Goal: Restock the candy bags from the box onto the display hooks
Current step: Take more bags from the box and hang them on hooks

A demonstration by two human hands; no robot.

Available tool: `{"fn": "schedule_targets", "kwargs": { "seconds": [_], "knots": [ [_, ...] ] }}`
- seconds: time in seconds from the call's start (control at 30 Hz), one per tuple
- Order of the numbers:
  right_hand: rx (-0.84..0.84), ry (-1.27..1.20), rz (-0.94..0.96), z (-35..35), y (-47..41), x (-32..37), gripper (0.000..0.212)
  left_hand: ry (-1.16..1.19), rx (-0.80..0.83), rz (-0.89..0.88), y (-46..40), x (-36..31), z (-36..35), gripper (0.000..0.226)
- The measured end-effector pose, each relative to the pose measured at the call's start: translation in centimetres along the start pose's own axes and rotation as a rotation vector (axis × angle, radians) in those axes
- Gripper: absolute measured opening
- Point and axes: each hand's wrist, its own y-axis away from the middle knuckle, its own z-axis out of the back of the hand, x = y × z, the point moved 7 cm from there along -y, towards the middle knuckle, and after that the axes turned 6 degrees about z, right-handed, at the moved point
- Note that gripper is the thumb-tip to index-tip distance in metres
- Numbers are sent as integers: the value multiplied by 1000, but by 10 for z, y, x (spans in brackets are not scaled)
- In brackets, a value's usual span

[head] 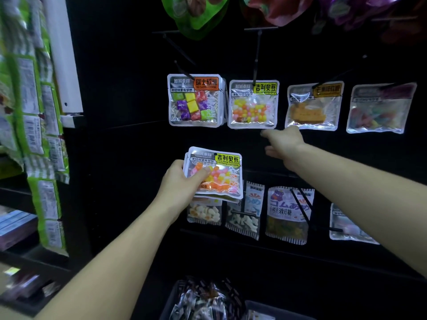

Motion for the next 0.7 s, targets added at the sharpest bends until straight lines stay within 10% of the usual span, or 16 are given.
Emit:
{"fn": "schedule_targets", "kwargs": {
  "seconds": [0.33, 0.7],
  "knots": [
    [585, 96, -29, -40, 89, -12, 56, -19, -17, 11, 0, -2, 1, 29],
    [443, -165, 77, -22, 90, 0, 14, 15, -54, 133, -2, 0, 3, 42]
  ]
}}
